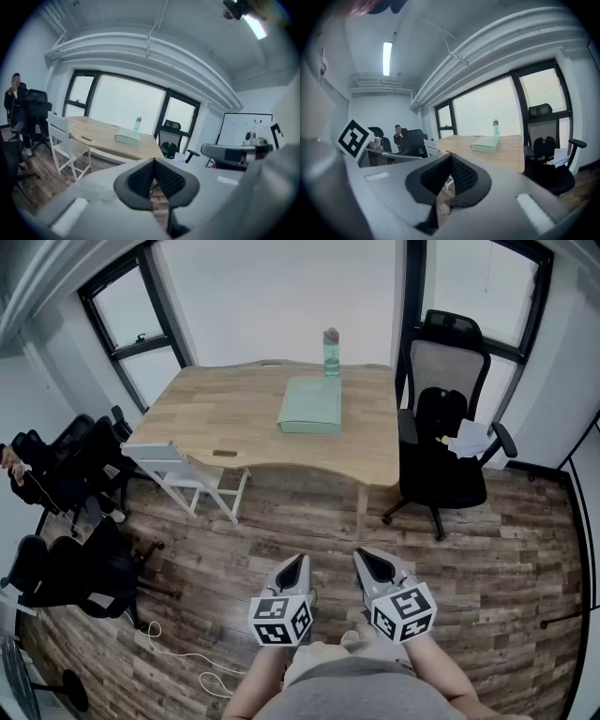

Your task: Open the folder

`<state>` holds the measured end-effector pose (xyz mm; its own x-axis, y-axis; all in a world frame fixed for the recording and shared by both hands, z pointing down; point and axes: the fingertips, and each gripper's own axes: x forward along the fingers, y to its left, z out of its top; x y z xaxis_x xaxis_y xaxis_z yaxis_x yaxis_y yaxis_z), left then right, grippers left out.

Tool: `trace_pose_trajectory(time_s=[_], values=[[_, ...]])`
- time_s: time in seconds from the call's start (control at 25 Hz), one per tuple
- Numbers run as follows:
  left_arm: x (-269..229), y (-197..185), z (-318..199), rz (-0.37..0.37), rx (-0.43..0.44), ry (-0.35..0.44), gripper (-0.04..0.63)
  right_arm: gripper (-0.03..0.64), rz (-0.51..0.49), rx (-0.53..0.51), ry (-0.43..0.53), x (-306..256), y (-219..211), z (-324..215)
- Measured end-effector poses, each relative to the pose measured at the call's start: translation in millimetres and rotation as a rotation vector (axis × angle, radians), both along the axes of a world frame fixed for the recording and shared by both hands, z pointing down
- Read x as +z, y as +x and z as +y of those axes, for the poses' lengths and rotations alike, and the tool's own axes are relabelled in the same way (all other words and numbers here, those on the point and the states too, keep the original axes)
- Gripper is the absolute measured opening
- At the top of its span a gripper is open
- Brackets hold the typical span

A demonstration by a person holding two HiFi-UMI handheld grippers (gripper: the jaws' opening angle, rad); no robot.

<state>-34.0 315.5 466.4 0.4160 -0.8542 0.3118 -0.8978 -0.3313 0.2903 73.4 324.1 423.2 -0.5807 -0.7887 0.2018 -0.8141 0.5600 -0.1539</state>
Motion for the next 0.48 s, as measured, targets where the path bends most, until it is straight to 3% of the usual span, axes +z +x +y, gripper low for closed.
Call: trace_pose_trajectory(time_s=[0.48], values=[[-6.9, -3.5, 7.8, 0.000, 0.007, 0.011, 0.005, -0.003, 0.008, -0.011, 0.002, -0.9, -8.3, 9.2]])
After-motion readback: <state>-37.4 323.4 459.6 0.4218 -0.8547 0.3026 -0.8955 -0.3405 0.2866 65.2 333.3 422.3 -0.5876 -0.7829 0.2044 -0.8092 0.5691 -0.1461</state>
